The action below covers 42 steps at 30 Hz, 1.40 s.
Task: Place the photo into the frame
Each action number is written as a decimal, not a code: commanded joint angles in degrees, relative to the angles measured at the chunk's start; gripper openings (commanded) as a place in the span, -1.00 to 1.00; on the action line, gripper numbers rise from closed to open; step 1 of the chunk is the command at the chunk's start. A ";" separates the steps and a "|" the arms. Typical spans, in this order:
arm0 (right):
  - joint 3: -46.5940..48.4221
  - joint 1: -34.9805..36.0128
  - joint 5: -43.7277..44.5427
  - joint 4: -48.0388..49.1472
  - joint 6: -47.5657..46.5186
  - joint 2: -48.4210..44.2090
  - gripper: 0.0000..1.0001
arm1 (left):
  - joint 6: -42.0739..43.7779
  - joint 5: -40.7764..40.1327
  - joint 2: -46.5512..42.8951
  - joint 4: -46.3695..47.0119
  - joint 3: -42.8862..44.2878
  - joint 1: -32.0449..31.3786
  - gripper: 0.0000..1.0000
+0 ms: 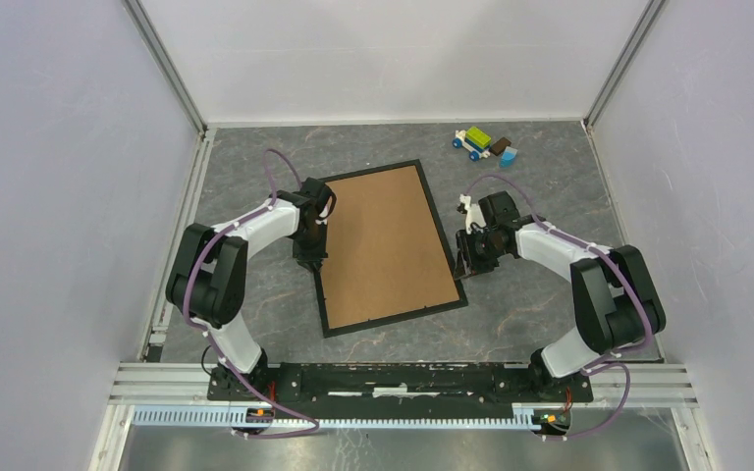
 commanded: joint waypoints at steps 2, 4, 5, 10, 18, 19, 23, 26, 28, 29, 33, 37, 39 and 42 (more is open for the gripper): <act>0.95 -0.03 0.73 0.94 -0.50 1.06 -0.33 | 4.08 -2.90 2.52 3.27 -1.17 -0.17 -0.95; 1.05 -0.02 1.49 0.56 -0.44 1.35 -0.34 | 4.09 -3.07 2.34 3.24 -1.26 -0.26 -0.95; 0.93 -0.07 2.01 0.48 -0.37 1.53 -0.35 | 4.09 -3.30 2.23 3.26 -1.34 -0.37 -0.95; 0.42 0.49 4.70 0.39 -0.03 3.88 -0.35 | 3.69 -3.17 2.34 3.20 -1.35 -1.19 -0.95; 2.29 2.29 10.91 -0.03 1.72 9.82 -0.36 | 3.08 -3.78 2.17 3.26 -1.78 -3.07 -0.95; 2.66 2.78 12.00 -0.47 2.11 10.93 -0.36 | 2.88 -3.58 2.14 3.24 -1.87 -3.22 -0.95; 2.55 4.87 15.46 0.19 5.13 14.67 -0.31 | 1.99 -2.48 2.23 3.26 -2.23 -3.62 -0.95; 2.99 7.83 20.18 0.58 8.64 17.55 -0.28 | 1.54 -2.33 2.06 3.30 -2.53 -3.79 -0.95; 2.50 9.45 24.31 1.07 10.96 19.40 -0.27 | 1.53 -2.29 1.82 3.22 -2.66 -3.77 -0.95; 2.20 9.88 24.99 1.53 11.79 19.97 -0.26 | 1.61 -2.23 1.59 3.21 -2.75 -3.79 -0.95; 5.03 12.06 26.38 -0.30 12.03 17.82 -0.17 | 1.78 -2.39 0.91 3.32 -3.29 -3.82 -0.95; 8.90 8.49 11.80 1.26 6.78 10.58 0.04 | 2.37 -2.64 0.96 3.04 -3.22 -3.78 -0.95; 11.90 5.07 8.70 1.39 5.28 7.84 0.10 | 2.57 -2.87 0.98 3.01 -3.04 -3.80 -0.95; 17.78 1.37 5.57 0.14 2.58 10.07 0.04 | 2.67 -2.92 1.24 2.96 -2.76 -3.80 -0.95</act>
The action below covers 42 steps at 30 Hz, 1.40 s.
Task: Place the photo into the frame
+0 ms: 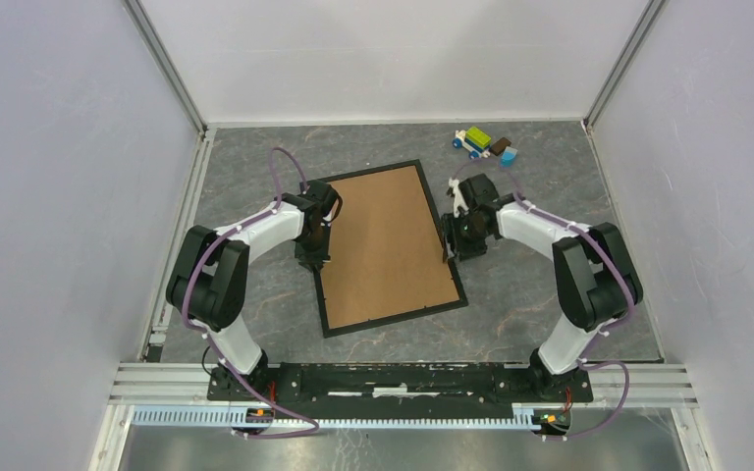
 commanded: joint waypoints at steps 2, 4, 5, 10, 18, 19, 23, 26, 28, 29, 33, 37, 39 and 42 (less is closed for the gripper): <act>10.52 -4.66 -4.40 2.89 -5.00 4.30 -0.15 | 2.76 0.17 2.33 2.27 -1.86 -0.89 -0.96; 12.29 -4.76 -4.66 3.50 -4.36 6.22 -0.29 | 2.76 -0.14 2.45 2.24 -1.84 -0.91 -0.95; 13.14 -4.98 -4.93 3.86 -3.89 7.25 -0.32 | 2.76 -0.40 2.43 2.24 -1.86 -0.89 -0.95; 19.96 -5.57 -4.42 2.56 -3.83 12.61 -0.37 | 2.94 -0.55 2.65 2.20 -1.70 -0.89 -0.96; 22.67 -6.08 -4.58 1.75 -3.57 16.94 -0.47 | 3.12 -0.38 2.88 2.24 -1.60 -0.91 -0.95; 22.62 -6.08 -4.60 1.63 -3.64 17.09 -0.47 | 3.12 -0.39 2.91 2.20 -1.59 -0.92 -0.96; 22.30 -6.09 -4.96 1.55 -3.69 17.52 -0.47 | 3.12 -0.35 2.99 2.25 -1.34 -0.90 -0.95; 20.62 -6.05 -5.94 1.37 -3.61 17.43 -0.48 | 3.20 -0.30 2.96 2.21 -1.24 -0.88 -0.96; 17.81 -6.03 -6.95 2.56 -3.24 16.20 -0.48 | 3.20 -0.28 3.04 2.21 -1.24 -0.92 -0.95; 16.79 -6.01 -7.11 3.24 -3.07 15.63 -0.48 | 3.20 -0.13 3.07 2.23 -1.18 -0.91 -0.95; 15.26 -6.46 -8.03 3.91 -2.65 14.84 -0.47 | 3.20 0.25 3.39 2.25 -0.83 -0.89 -0.95; 15.78 -6.52 -8.12 3.36 -2.71 15.33 -0.47 | 3.29 -0.09 3.11 2.12 -1.04 -0.91 -0.95; 15.71 -6.55 -8.04 3.61 -2.55 15.32 -0.47 | 3.29 -0.24 2.93 2.22 -1.24 -0.90 -0.95; 15.65 -6.48 -7.57 4.07 -2.43 16.21 -0.46 | 3.29 -0.08 3.17 2.22 -1.00 -0.90 -0.95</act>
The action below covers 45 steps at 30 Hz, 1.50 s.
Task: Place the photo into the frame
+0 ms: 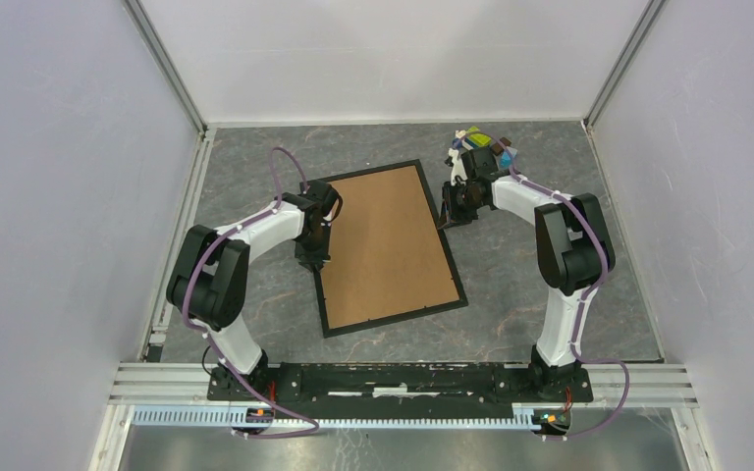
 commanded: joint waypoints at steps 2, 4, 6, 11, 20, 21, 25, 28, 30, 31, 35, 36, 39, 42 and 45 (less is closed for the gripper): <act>-1.16 0.52 1.09 -1.71 0.17 2.70 -0.46 | 3.27 0.14 3.23 2.34 -0.88 -0.89 -0.96; -1.10 1.35 2.36 -1.72 0.54 3.88 -0.45 | 3.36 0.26 3.44 2.38 -0.55 -1.01 -0.96; -1.27 2.94 4.85 -1.76 1.19 4.74 -0.36 | 3.36 0.41 3.46 2.41 -0.34 -0.98 -0.96; -2.28 7.54 12.61 -2.34 4.09 7.73 -0.28 | 3.36 1.10 3.61 2.34 -0.19 -1.29 -0.95; 1.64 11.93 16.39 -5.38 2.16 8.31 -0.19 | 3.78 1.48 3.50 2.39 -0.23 -1.42 -0.95; 2.93 11.93 12.85 -5.18 1.00 6.56 -0.12 | 3.95 1.51 3.57 2.41 -0.29 -1.46 -0.95; 5.18 10.18 2.94 -2.55 -1.10 -0.32 0.29 | 5.01 0.73 3.70 2.35 -0.05 -2.35 -0.95; 1.65 7.75 -1.05 -0.31 -0.42 -3.30 0.35 | 5.36 0.31 3.84 1.84 0.58 -2.54 -0.96; -1.76 7.47 0.06 0.90 -0.72 -4.85 0.38 | 5.54 0.16 3.96 1.23 1.32 -2.47 -0.95; -3.95 7.42 0.19 1.46 -0.65 -5.56 0.38 | 5.56 0.09 4.09 0.77 1.86 -2.49 -0.95; -15.50 7.63 -6.08 8.01 2.53 -11.65 0.38 | 5.90 0.78 4.56 -1.09 4.59 -3.78 -0.95; -19.45 8.15 -7.67 10.08 3.85 -13.84 0.38 | 5.97 1.15 4.79 -1.63 5.43 -4.39 -0.95; -27.57 9.08 -10.69 13.66 6.13 -20.50 0.37 | 5.36 2.64 5.78 -1.94 6.52 -6.18 -0.96; -29.59 7.95 -7.13 11.36 5.04 -25.66 0.37 | 4.81 4.06 6.96 -1.59 6.54 -6.42 -0.95; -27.48 2.78 -2.29 8.27 3.62 -26.15 0.33 | 4.93 3.00 7.43 -1.30 6.19 -6.36 -0.95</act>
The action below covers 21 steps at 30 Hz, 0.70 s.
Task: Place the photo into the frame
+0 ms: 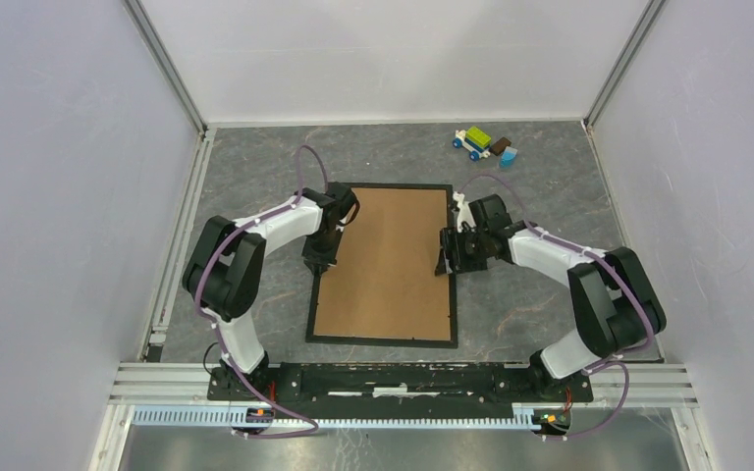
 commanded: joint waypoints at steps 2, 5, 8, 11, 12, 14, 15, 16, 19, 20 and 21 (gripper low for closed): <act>4.86 -7.49 -1.45 -1.63 0.24 -0.03 0.25 | 1.24 6.18 2.50 5.91 0.35 -1.60 -0.96; 9.38 -10.29 -4.03 -3.09 -1.36 3.11 0.15 | 1.34 4.92 2.47 6.03 0.01 -1.62 -0.95; 12.82 -10.52 -3.70 -4.95 -2.64 5.52 -0.02 | 1.51 4.77 2.73 6.17 -0.28 -1.60 -0.96; 12.33 -10.36 -4.52 -4.32 -2.22 6.28 -0.25 | 1.75 4.66 3.01 6.43 -0.55 -1.62 -0.95; 11.82 -10.18 -4.58 -4.40 -2.23 6.47 -0.26 | 1.77 4.74 3.03 6.47 -0.60 -1.62 -0.95; 10.36 -9.61 -4.34 -4.39 -2.38 6.61 -0.26 | 1.86 4.97 3.04 6.48 -0.59 -1.59 -0.95; 9.62 -9.23 -4.29 -4.24 -2.53 6.66 -0.26 | 1.86 4.98 2.93 6.50 -0.61 -1.59 -0.95; 9.09 -8.68 -4.35 -4.04 -2.55 6.78 -0.26 | 1.86 5.06 2.89 6.53 -0.64 -1.65 -0.95; 8.32 -6.95 -3.80 -3.85 -2.55 7.74 -0.27 | 1.86 5.45 2.92 6.82 -0.64 -1.59 -0.96; 8.23 -6.74 -3.54 -3.75 -2.40 7.88 -0.29 | 1.86 5.55 2.94 6.79 -0.64 -1.61 -0.95; 8.05 -6.63 -3.29 -3.54 -2.14 8.01 -0.31 | 1.86 5.64 2.93 6.81 -0.64 -1.59 -0.95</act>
